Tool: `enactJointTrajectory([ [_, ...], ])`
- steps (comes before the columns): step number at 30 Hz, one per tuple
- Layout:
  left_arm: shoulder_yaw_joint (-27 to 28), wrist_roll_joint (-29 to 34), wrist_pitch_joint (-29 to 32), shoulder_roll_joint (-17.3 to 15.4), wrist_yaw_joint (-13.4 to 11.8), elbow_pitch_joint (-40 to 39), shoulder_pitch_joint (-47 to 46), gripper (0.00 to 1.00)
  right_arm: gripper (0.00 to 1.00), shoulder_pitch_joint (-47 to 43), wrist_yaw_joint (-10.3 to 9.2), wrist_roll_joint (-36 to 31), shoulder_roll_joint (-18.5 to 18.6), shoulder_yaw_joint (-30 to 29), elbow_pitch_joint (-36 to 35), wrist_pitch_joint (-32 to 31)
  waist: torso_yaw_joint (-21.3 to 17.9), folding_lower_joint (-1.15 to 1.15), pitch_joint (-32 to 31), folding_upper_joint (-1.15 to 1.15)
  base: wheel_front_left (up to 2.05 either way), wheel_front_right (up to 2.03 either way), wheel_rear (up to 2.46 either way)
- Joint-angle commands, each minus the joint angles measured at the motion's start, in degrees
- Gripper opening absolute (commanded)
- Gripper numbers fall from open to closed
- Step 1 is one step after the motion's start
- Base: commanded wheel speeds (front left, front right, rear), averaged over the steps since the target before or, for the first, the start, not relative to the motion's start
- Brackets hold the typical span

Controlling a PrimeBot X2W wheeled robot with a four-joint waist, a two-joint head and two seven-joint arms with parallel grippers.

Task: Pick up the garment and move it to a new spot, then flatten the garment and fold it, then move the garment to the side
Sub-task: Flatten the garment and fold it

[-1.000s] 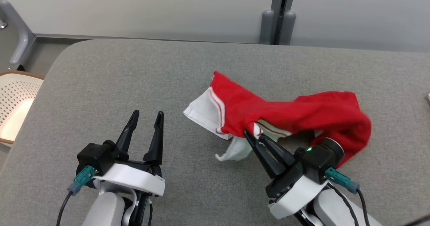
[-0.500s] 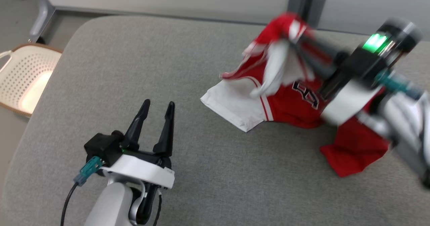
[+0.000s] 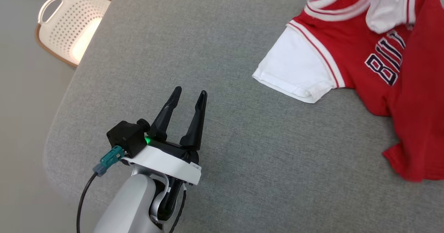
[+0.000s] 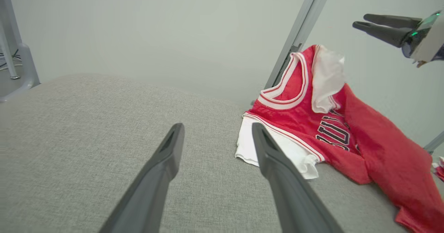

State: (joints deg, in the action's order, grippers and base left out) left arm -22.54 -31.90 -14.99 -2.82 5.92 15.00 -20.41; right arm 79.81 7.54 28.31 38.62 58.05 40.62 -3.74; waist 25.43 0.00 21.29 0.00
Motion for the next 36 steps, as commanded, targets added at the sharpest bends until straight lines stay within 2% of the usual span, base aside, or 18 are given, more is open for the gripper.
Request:
enactJointTrajectory([
  [1, -0.2, -0.4, -0.3, -0.2, -0.4, -0.1, -0.6, 1.0, 1.0, 0.1, -0.1, 1.2, -1.4, 0.7, 1.8, -0.3, 0.9, 0.0, 0.9, 0.0, 0.0, 0.0, 0.0],
  [7, 0.5, 0.3, -0.3, -0.1, -0.9, 0.3, -1.1, 1.0, 1.0, -0.2, -0.1, 3.7, -3.7, 3.1, 6.9, 2.0, -0.5, 0.0, 0.0, 0.0, 0.0, 0.0, 0.0],
  [13, 2.3, 2.3, -0.3, -0.2, -0.7, 0.5, -1.2, 1.0, 1.0, -2.7, -0.1, 5.2, -5.5, 3.0, 9.2, 11.1, -3.8, 0.0, -2.7, 0.0, 0.0, 0.0, 0.0],
  [18, 4.4, 4.5, -0.3, -0.2, -0.3, 0.2, 0.1, 1.0, 1.0, -8.6, -0.1, 7.0, -6.5, 1.1, 6.9, 17.6, -8.3, 0.0, -6.0, 0.0, 0.0, 0.0, 0.0],
  [23, 6.7, 6.5, -0.3, -0.2, 0.1, 0.1, 1.7, 1.0, 1.0, -17.8, -0.09, 6.8, -7.2, -5.2, 0.9, 19.0, -12.7, 0.0, -8.9, 0.0, 0.0, 0.0, 0.0],
  [24, 7.1, 6.8, -0.3, -0.2, 0.3, 0.1, 2.0, 1.0, 1.0, -19.7, -0.09, 6.3, -7.3, -7.3, -1.1, 19.0, -13.4, 0.0, -9.4, 0.0, 0.0, 0.0, 0.0],
  [26, 8.1, 6.6, -0.3, -0.2, 0.6, 0.5, 3.3, 1.0, 1.0, -28.7, -0.09, 4.0, -8.1, -15.2, -7.2, 19.0, -15.4, 0.0, -10.9, 0.0, 0.0, 0.0, 0.0],
  [31, 9.4, 7.7, -0.3, -0.2, 1.0, 0.6, 4.8, 1.0, 1.0, -45.4, -0.06, -3.5, -11.6, -26.4, -17.2, 18.9, -17.3, 0.0, -12.4, 0.0, 0.0, 0.0, 0.0],
  [36, 10.1, 8.3, -0.3, -0.2, 1.2, 0.6, 6.2, 1.0, 1.0, -59.3, -0.06, -10.7, -16.7, -34.0, -24.4, 18.9, -18.3, 0.0, -13.0, 0.0, 0.0, 0.0, 0.0],
])
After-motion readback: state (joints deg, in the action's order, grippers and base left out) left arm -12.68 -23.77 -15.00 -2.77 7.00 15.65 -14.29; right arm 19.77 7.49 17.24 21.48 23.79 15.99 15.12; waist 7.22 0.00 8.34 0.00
